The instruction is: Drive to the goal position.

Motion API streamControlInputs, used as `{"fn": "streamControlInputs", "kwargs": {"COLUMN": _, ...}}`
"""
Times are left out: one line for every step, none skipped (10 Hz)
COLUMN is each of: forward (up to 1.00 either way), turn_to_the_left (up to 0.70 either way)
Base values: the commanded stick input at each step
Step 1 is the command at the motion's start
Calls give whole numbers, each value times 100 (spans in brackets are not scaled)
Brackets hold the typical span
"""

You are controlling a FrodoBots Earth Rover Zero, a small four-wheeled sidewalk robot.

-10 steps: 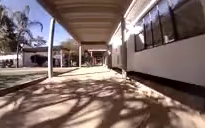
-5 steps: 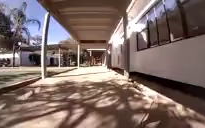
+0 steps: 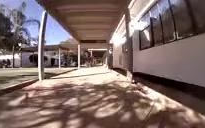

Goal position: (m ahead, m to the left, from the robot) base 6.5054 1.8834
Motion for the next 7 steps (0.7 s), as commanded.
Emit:
{"fn": "streamControlInputs", "kwargs": {"forward": 89, "turn_to_the_left": 37}}
{"fn": "streamControlInputs", "kwargs": {"forward": 89, "turn_to_the_left": 37}}
{"fn": "streamControlInputs", "kwargs": {"forward": 89, "turn_to_the_left": 37}}
{"fn": "streamControlInputs", "kwargs": {"forward": 89, "turn_to_the_left": 37}}
{"fn": "streamControlInputs", "kwargs": {"forward": 89, "turn_to_the_left": 7}}
{"fn": "streamControlInputs", "kwargs": {"forward": 89, "turn_to_the_left": 3}}
{"fn": "streamControlInputs", "kwargs": {"forward": 89, "turn_to_the_left": 1}}
